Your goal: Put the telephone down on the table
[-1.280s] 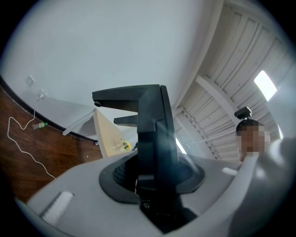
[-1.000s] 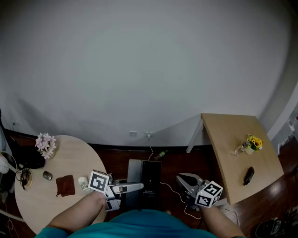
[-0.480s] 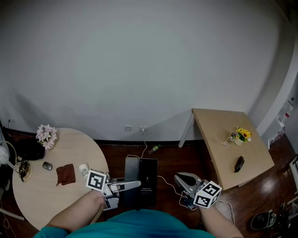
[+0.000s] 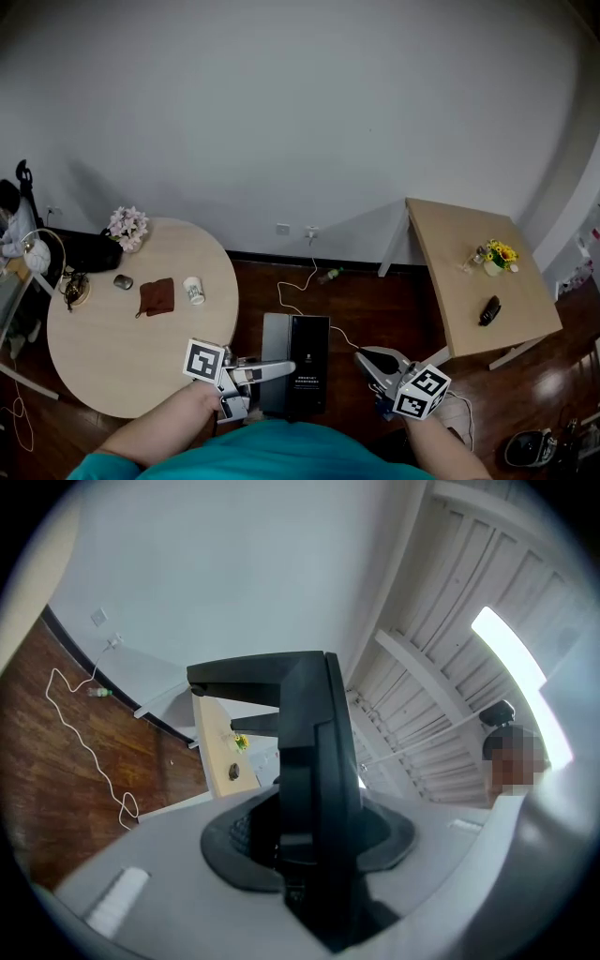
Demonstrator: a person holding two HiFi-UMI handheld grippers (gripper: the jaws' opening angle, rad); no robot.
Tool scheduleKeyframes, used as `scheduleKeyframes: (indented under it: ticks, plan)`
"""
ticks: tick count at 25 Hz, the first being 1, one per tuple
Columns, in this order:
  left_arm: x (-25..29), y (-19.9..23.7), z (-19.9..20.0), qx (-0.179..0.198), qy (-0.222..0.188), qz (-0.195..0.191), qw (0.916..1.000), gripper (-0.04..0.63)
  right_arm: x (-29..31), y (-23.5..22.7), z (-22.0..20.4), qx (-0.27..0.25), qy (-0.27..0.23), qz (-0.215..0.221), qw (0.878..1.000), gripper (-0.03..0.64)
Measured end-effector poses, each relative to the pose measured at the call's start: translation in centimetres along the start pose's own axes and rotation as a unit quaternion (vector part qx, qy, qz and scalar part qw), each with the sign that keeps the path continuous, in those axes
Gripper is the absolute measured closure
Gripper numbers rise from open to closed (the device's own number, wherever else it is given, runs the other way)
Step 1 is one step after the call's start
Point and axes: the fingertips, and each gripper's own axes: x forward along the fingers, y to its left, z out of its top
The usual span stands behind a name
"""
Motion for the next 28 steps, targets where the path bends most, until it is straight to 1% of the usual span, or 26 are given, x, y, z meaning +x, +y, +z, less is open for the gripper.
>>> scheduleKeyframes:
  ticks: [4,7,10,16,18,21,25,28]
  plan:
    - [-3.3,-1.9,-2.0,0.009,-0.009,0.008,0.9999,0.425,0.9,3.7,-0.7,-0.002,-0.003,0.014,1.000,0.615]
    - [-6.8,-3.3,-3.1,0.013,-0.010,0.011,0.9998,0.425,2.4,6.8,-1.1,-0.002,-0.006,0.015,1.000,0.615]
    - [-11.3,-4.4,-4.2,0.019,-0.002,0.014,0.9997,0.425,4.6,10.4,-1.6,-0.004,-0.012,0.007,1.000,0.615]
    - [-20.4,-7.0,-8.0,0.008,0.032,0.026,0.9991,0.425,8.4,18.6,-2.3,0.002,-0.024,-0.011,1.000,0.615]
    - [-22.6,-8.0,-9.4,0.003,0.034,0.033,0.9989,0.425,8.7,21.1,-2.1,-0.001,-0.024,-0.013,1.000,0.615]
    - [-24.7,-9.7,-11.0,0.004,0.023,0.033,0.9992,0.425,8.4,24.3,-1.8,-0.012,-0.023,-0.005,1.000,0.615]
    - [-25.7,-11.0,-13.0,0.030,0.004,0.046,0.9985,0.425,6.9,26.1,-2.0,-0.019,-0.022,0.007,1.000,0.615]
    - [-25.3,-12.3,-15.0,0.020,-0.026,0.040,0.9987,0.425,5.5,27.2,-2.8,-0.015,-0.018,0.024,0.999,0.615]
